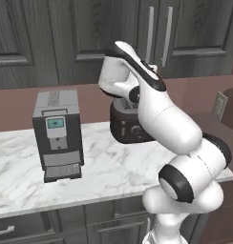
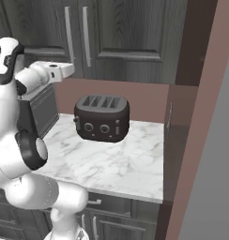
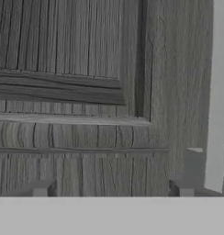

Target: Open the cabinet. Pick the bowls from the counter and place them in the cabinet. Then close the cabinet.

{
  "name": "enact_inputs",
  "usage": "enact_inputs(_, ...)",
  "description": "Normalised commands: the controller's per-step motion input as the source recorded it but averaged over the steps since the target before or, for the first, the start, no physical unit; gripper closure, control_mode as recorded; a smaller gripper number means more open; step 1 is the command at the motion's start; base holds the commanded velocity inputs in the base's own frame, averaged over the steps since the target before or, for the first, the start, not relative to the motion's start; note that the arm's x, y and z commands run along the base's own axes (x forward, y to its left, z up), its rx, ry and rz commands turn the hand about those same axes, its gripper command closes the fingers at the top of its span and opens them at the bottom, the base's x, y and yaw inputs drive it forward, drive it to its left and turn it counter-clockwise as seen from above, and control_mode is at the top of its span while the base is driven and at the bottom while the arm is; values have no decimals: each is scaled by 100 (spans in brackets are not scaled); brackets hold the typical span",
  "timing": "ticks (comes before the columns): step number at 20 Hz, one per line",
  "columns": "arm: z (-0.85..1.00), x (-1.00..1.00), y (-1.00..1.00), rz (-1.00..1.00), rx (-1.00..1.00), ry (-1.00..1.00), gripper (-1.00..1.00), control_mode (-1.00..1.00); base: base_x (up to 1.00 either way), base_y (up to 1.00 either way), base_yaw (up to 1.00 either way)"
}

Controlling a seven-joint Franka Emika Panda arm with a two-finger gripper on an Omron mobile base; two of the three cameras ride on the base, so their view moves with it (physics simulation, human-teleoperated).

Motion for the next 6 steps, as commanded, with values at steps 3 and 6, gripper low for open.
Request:
enact_inputs(3, 8, 100, 0, -29, -2, 42, -100, -100, 0, 0, 0)
enact_inputs(6, 0, 100, 0, -28, -1, 41, -100, -100, 0, 0, 0)
